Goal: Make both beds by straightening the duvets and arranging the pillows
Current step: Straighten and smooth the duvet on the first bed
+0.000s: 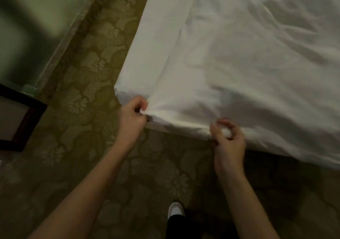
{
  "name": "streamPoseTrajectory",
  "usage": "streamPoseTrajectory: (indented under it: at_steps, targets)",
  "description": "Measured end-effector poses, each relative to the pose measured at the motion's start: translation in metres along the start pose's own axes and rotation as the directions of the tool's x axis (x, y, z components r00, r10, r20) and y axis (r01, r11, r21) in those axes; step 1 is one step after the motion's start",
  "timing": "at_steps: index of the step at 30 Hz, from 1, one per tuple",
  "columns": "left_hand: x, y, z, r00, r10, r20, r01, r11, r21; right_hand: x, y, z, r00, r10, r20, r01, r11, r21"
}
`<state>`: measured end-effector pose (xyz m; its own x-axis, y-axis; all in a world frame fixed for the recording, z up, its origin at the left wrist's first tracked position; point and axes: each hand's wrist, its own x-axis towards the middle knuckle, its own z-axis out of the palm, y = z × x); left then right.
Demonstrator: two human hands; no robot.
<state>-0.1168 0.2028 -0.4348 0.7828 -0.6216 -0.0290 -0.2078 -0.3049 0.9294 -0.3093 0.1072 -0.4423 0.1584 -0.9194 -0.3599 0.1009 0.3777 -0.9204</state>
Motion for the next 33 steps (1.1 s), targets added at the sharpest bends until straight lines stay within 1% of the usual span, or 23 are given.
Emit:
streamPoseTrajectory:
  at_steps: [1,3,5,6,7,8,10,12,13,15,16,18,20,22,23,25,26,28,29,31,32,33]
  targets:
    - [-0.006,-0.010,0.003,0.997,-0.071,-0.003,0.071,0.997,-0.003,-0.002,0.006,-0.001,0.999,0.034,-0.023,-0.035,0.999,-0.013]
    - [-0.013,-0.020,0.009,0.986,-0.164,-0.013,0.163,0.985,-0.054,-0.003,0.010,-0.001,0.991,0.108,-0.075,-0.106,0.994,0.033]
    - [-0.016,-0.016,0.013,0.981,-0.192,0.000,0.189,0.968,-0.163,-0.001,0.012,-0.004,0.987,0.116,-0.110,-0.111,0.993,0.047]
    - [-0.017,-0.012,0.014,0.977,-0.211,0.027,0.211,0.945,-0.250,0.000,0.014,-0.005,0.987,0.110,-0.114,-0.106,0.993,0.045]
    - [-0.020,-0.008,0.014,0.967,-0.247,0.067,0.255,0.899,-0.357,0.000,0.015,-0.005,0.988,0.108,-0.109,-0.102,0.993,0.060]
    - [-0.021,-0.006,0.016,0.950,-0.292,0.111,0.309,0.827,-0.470,-0.001,0.017,-0.002,0.988,0.117,-0.104,-0.109,0.991,0.083]
    - [-0.026,-0.004,0.024,0.903,-0.390,0.179,0.409,0.656,-0.634,-0.004,0.020,0.006,0.984,0.151,-0.089,-0.141,0.983,0.117]
    - [-0.032,-0.001,0.039,0.864,-0.473,0.174,0.440,0.538,-0.719,-0.008,0.022,0.015,0.978,0.203,-0.051,-0.192,0.967,0.169]
    - [-0.033,0.000,0.048,0.853,-0.504,0.140,0.432,0.529,-0.731,-0.010,0.024,0.021,0.973,0.226,-0.035,-0.215,0.956,0.200]
    - [-0.034,0.001,0.063,0.842,-0.538,0.033,0.401,0.583,-0.707,-0.011,0.027,0.035,0.967,0.248,-0.063,-0.232,0.954,0.192]
    - [-0.033,0.004,0.067,0.837,-0.547,-0.009,0.390,0.608,-0.691,-0.010,0.027,0.040,0.967,0.232,-0.105,-0.213,0.963,0.167]
    - [-0.030,0.007,0.068,0.835,-0.544,-0.077,0.364,0.653,-0.664,-0.005,0.025,0.042,0.974,0.152,-0.170,-0.131,0.983,0.125]
    - [-0.027,0.003,0.057,0.854,-0.491,-0.174,0.319,0.758,-0.568,-0.003,0.020,0.034,0.983,0.090,-0.162,-0.074,0.992,0.097]
    - [-0.029,-0.004,0.049,0.881,-0.392,-0.264,0.256,0.865,-0.432,-0.009,0.019,0.026,0.991,0.072,-0.114,-0.068,0.997,0.038]
    - [-0.031,-0.008,0.050,0.882,-0.377,-0.284,0.252,0.885,-0.390,-0.010,0.026,0.022,0.992,0.072,-0.107,-0.073,0.997,-0.003]
    - [-0.036,-0.021,0.059,0.849,-0.414,-0.328,0.291,0.885,-0.363,-0.009,0.039,0.017,0.985,0.097,-0.141,-0.108,0.992,-0.072]
    - [-0.035,-0.023,0.063,0.829,-0.441,-0.344,0.312,0.875,-0.372,-0.006,0.042,0.018,0.982,0.109,-0.157,-0.121,0.990,-0.070]
    - [-0.031,-0.031,0.071,0.815,-0.449,-0.367,0.320,0.876,-0.362,0.000,0.047,0.014,0.982,0.127,-0.141,-0.138,0.988,-0.065]
    - [-0.030,-0.035,0.073,0.819,-0.429,-0.380,0.319,0.892,-0.319,-0.001,0.051,0.009,0.982,0.151,-0.112,-0.162,0.982,-0.097]
    - [-0.031,-0.031,0.074,0.849,-0.387,-0.360,0.330,0.920,-0.211,-0.007,0.052,-0.005,0.980,0.197,-0.022,-0.199,0.974,-0.110]
    - [-0.031,-0.026,0.076,0.872,-0.347,-0.345,0.327,0.938,-0.114,-0.010,0.051,-0.014,0.979,0.203,0.010,-0.200,0.973,-0.118]
    - [-0.031,-0.018,0.080,0.893,-0.287,-0.347,0.310,0.951,0.010,-0.012,0.048,-0.023,0.981,0.196,0.018,-0.190,0.966,-0.176]
